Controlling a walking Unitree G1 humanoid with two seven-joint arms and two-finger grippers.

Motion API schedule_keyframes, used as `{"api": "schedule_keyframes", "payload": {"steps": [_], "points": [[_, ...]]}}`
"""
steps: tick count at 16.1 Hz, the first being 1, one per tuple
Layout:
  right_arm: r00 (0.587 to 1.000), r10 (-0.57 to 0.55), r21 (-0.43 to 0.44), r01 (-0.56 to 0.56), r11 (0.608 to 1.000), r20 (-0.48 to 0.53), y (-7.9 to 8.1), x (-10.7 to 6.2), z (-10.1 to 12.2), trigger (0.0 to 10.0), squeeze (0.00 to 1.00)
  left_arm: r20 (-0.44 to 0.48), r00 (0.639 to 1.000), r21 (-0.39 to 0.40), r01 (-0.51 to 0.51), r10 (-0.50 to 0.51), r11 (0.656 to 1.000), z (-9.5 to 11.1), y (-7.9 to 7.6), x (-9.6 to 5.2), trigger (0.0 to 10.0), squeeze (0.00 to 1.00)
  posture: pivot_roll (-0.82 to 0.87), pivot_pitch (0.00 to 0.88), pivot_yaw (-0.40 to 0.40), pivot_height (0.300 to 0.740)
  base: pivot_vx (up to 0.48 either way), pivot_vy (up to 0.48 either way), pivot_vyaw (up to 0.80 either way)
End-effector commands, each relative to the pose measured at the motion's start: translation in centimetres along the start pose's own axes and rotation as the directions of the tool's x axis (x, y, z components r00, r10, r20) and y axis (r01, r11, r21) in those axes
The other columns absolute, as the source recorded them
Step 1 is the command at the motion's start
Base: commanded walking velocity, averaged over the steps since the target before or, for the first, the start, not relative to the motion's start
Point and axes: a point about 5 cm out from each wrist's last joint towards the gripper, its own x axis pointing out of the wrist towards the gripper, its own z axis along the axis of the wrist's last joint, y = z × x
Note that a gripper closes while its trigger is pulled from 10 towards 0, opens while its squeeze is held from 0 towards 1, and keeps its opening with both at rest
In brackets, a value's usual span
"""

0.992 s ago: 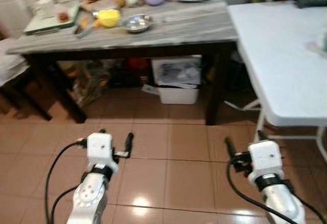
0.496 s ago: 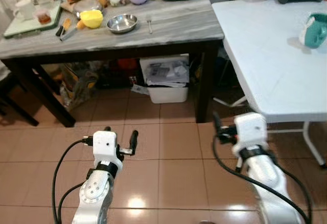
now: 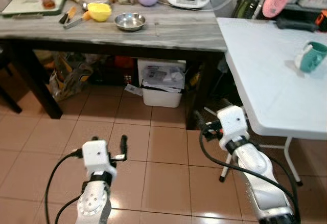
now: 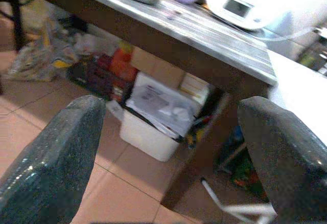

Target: Setting the table

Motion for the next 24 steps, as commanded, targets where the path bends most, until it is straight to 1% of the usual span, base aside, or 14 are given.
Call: {"api": "schedule_keyframes", "payload": {"steps": [1,3,5,7,10,11,12,14,15,17,20,22,24], "points": [[1.000,0.013,0.007,-0.013,1.000,0.014,0.2,0.2,0.1,10.0,0.00,0.028,1.000,0.005,-0.014,0.014,1.000,0.6,0.2,-0.1,10.0,0.00,-0.14,0.070,-0.065,0.740,0.000,0.000,0.00],[1.000,0.002,0.020,-0.002,1.000,0.018,0.3,0.2,0.1,10.0,0.00,0.028,1.000,0.027,0.005,-0.006,1.000,0.8,0.4,0.0,10.0,0.00,-0.14,0.070,-0.037,0.740,0.000,0.000,0.00],[1.000,-0.028,0.024,0.028,0.999,0.014,0.2,-0.2,-0.3,10.0,0.00,0.020,0.999,0.042,0.030,-0.030,0.999,0.9,0.5,0.2,10.0,0.00,-0.15,0.074,0.009,0.740,0.000,0.000,0.00],[0.999,-0.048,0.022,0.048,0.999,0.010,0.2,-0.5,-0.6,10.0,0.00,0.017,0.999,0.052,0.044,-0.045,0.998,0.9,0.5,0.4,10.0,0.00,-0.16,0.075,0.023,0.740,0.000,0.000,0.00],[0.996,-0.088,0.033,0.088,0.996,0.012,0.1,-1.0,-0.6,10.0,0.00,0.025,0.998,0.062,0.063,-0.065,0.996,1.3,0.3,1.1,10.0,0.00,-0.18,0.067,0.041,0.740,0.000,0.000,0.00],[0.992,-0.129,0.035,0.129,0.991,-0.008,-0.4,-1.7,-1.1,10.0,0.00,0.028,0.998,0.064,0.063,-0.065,0.996,1.4,0.4,1.5,10.0,0.00,-0.19,0.060,0.051,0.740,0.000,0.000,0.00],[0.989,-0.145,0.034,0.146,0.989,-0.018,-0.6,-2.1,-1.4,10.0,0.00,0.027,0.998,0.064,0.062,-0.064,0.996,1.4,0.5,1.6,10.0,0.00,-0.19,0.060,0.051,0.740,0.000,0.000,0.00],[0.973,-0.224,0.024,0.226,0.974,-0.063,-1.8,-3.8,-2.5,10.0,0.00,0.024,0.997,0.063,0.070,-0.072,0.996,1.4,0.5,1.8,10.0,0.00,-0.21,0.057,0.076,0.740,0.000,0.000,0.00],[0.962,-0.255,0.023,0.258,0.966,-0.094,-2.1,-5.1,-3.2,10.0,0.00,0.023,0.995,0.071,0.091,-0.093,0.993,1.6,0.4,2.2,10.0,0.00,-0.24,0.058,0.101,0.740,0.000,0.000,0.00],[0.960,-0.256,0.016,0.260,0.966,-0.110,-1.7,-6.1,-3.6,10.0,0.00,0.022,0.992,0.084,0.121,-0.123,0.989,1.8,0.1,2.7,10.0,0.00,-0.24,0.060,0.106,0.740,0.000,0.000,0.00],[0.959,-0.265,0.011,0.268,0.963,-0.101,-1.8,-5.9,-3.4,10.0,0.00,0.021,0.990,0.083,0.138,-0.140,0.987,1.8,-0.2,3.0,10.0,0.00,-0.27,0.067,0.121,0.740,0.000,0.000,0.00],[0.959,-0.267,0.011,0.269,0.963,-0.090,-1.9,-5.6,-3.0,10.0,0.00,0.018,0.988,0.075,0.154,-0.156,0.985,1.7,-0.8,2.9,10.0,0.00,-0.27,0.070,0.121,0.740,0.000,0.000,0.00],[0.962,-0.259,0.011,0.261,0.965,-0.086,-1.8,-5.4,-2.9,10.0,0.00,0.015,0.986,0.077,0.165,-0.167,0.983,1.5,-0.8,2.8,10.0,0.00,-0.26,0.073,0.115,0.740,0.000,0.000,0.00]]}}
